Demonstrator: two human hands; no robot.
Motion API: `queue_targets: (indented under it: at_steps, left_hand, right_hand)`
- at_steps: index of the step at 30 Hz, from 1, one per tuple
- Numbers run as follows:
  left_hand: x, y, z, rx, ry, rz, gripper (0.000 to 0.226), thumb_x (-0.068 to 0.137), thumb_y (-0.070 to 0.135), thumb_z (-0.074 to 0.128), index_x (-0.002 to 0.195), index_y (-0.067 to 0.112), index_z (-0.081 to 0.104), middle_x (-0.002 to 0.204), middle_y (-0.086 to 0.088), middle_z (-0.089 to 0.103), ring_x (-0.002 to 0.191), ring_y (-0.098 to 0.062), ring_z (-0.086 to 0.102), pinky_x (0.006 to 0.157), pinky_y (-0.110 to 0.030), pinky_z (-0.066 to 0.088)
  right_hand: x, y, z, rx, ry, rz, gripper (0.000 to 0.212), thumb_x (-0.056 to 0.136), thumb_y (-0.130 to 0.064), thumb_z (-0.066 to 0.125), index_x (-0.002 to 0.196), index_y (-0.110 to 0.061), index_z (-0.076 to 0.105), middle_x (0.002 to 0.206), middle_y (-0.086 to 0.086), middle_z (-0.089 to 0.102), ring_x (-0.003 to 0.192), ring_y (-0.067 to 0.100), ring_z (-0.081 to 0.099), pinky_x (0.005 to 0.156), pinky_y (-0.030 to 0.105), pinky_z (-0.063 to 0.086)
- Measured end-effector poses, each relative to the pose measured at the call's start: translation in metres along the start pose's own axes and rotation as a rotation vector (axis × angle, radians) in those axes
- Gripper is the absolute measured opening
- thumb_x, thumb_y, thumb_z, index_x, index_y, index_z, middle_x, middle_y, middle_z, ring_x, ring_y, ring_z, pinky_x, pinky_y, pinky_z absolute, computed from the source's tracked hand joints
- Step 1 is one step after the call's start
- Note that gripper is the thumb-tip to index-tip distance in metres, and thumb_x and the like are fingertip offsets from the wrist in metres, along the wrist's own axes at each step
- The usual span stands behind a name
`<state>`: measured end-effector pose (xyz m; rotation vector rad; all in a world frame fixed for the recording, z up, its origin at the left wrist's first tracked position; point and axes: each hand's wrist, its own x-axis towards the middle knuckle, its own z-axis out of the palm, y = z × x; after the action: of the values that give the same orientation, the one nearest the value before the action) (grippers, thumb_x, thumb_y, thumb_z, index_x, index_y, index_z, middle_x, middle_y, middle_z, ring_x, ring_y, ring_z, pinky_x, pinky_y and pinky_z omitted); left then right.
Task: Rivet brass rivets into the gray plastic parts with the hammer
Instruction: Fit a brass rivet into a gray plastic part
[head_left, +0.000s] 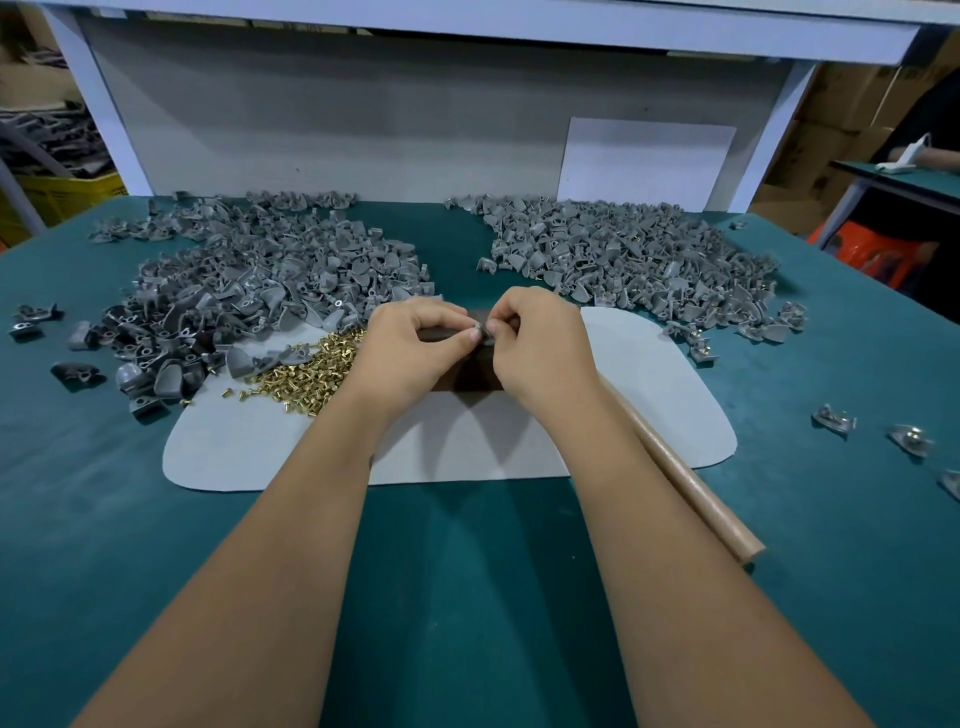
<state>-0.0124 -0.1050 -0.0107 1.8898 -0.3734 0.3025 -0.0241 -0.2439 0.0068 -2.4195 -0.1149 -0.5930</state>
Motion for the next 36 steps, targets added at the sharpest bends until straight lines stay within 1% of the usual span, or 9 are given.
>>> queue_targets:
  at_steps: [4, 7, 12, 14, 17, 22, 26, 33, 36]
  left_hand:
    - [0.0, 0.001, 0.001, 0.052, 0.017, 0.006, 0.013, 0.084, 0.005, 0.074, 0.097, 0.004, 0.077, 0.104, -0.009, 0.069, 0.091, -0.003, 0.062, 0.081, -0.004, 0.043]
    - [0.001, 0.002, 0.002, 0.06, 0.024, 0.005, 0.014, 0.085, 0.004, 0.073, 0.098, 0.001, 0.076, 0.107, -0.014, 0.07, 0.102, -0.017, 0.063, 0.088, -0.011, 0.045]
    - [0.0, 0.004, 0.003, 0.05, 0.016, 0.015, 0.013, 0.085, 0.003, 0.073, 0.098, 0.001, 0.076, 0.105, -0.013, 0.07, 0.098, -0.017, 0.064, 0.089, -0.019, 0.05]
    - [0.0, 0.004, 0.002, 0.05, 0.022, 0.02, 0.012, 0.085, 0.004, 0.073, 0.096, 0.005, 0.077, 0.102, -0.01, 0.07, 0.092, -0.012, 0.064, 0.088, -0.017, 0.05]
    - [0.001, 0.003, 0.001, 0.069, 0.021, 0.03, 0.012, 0.085, 0.006, 0.074, 0.096, 0.01, 0.077, 0.095, -0.001, 0.069, 0.085, 0.005, 0.061, 0.08, -0.003, 0.043]
    - [0.002, 0.001, 0.002, 0.075, 0.012, 0.011, 0.009, 0.088, 0.013, 0.072, 0.091, 0.021, 0.075, 0.089, 0.018, 0.066, 0.079, 0.023, 0.056, 0.074, 0.005, 0.036]
    - [0.004, -0.001, 0.001, 0.09, -0.002, -0.003, 0.008, 0.089, 0.015, 0.071, 0.095, 0.016, 0.076, 0.093, 0.012, 0.067, 0.084, 0.018, 0.057, 0.077, 0.005, 0.035]
    - [0.004, 0.001, 0.0, 0.097, -0.024, -0.038, 0.01, 0.09, 0.018, 0.07, 0.096, 0.015, 0.077, 0.096, 0.01, 0.067, 0.092, 0.005, 0.058, 0.081, 0.002, 0.037]
    - [0.003, 0.003, 0.0, 0.092, -0.031, -0.037, 0.012, 0.09, 0.019, 0.07, 0.097, 0.013, 0.077, 0.102, 0.004, 0.07, 0.095, -0.001, 0.06, 0.086, -0.004, 0.04]
  right_hand:
    - [0.0, 0.0, 0.001, -0.103, 0.018, -0.082, 0.013, 0.089, -0.012, 0.057, 0.078, -0.018, 0.053, 0.093, 0.005, 0.06, 0.095, 0.022, 0.048, 0.067, 0.022, 0.022]
    - [0.0, -0.001, 0.002, -0.199, 0.02, -0.175, 0.017, 0.089, -0.01, 0.056, 0.08, -0.02, 0.045, 0.094, 0.005, 0.058, 0.097, 0.023, 0.046, 0.069, 0.023, 0.021]
    - [0.0, 0.0, 0.004, -0.234, 0.054, -0.216, 0.02, 0.087, -0.008, 0.057, 0.077, -0.019, 0.045, 0.09, 0.004, 0.059, 0.092, 0.021, 0.044, 0.066, 0.023, 0.019]
    - [-0.001, 0.002, 0.005, -0.156, 0.048, -0.171, 0.017, 0.088, -0.008, 0.056, 0.076, -0.018, 0.049, 0.089, 0.003, 0.059, 0.093, 0.022, 0.046, 0.066, 0.024, 0.021]
    - [-0.003, 0.005, 0.001, 0.059, 0.039, -0.065, 0.012, 0.088, -0.01, 0.058, 0.079, -0.012, 0.065, 0.087, 0.003, 0.064, 0.09, 0.021, 0.053, 0.074, 0.028, 0.036]
    - [-0.002, 0.004, -0.012, 0.411, 0.07, 0.165, 0.023, 0.094, -0.018, 0.052, 0.084, -0.011, 0.072, 0.08, -0.002, 0.068, 0.084, 0.016, 0.063, 0.079, 0.029, 0.047]
    - [-0.001, 0.005, -0.013, 0.544, 0.068, 0.225, 0.024, 0.096, -0.018, 0.05, 0.085, -0.018, 0.071, 0.074, -0.008, 0.065, 0.073, 0.006, 0.059, 0.078, 0.027, 0.048]
    - [0.001, 0.01, -0.015, 0.561, 0.016, 0.18, 0.028, 0.096, -0.016, 0.051, 0.076, -0.025, 0.068, 0.072, -0.009, 0.065, 0.07, 0.001, 0.059, 0.078, 0.026, 0.049]
    - [0.001, 0.01, -0.014, 0.515, 0.011, 0.159, 0.024, 0.091, -0.016, 0.058, 0.072, -0.028, 0.068, 0.071, -0.015, 0.065, 0.07, -0.004, 0.058, 0.073, 0.016, 0.047]
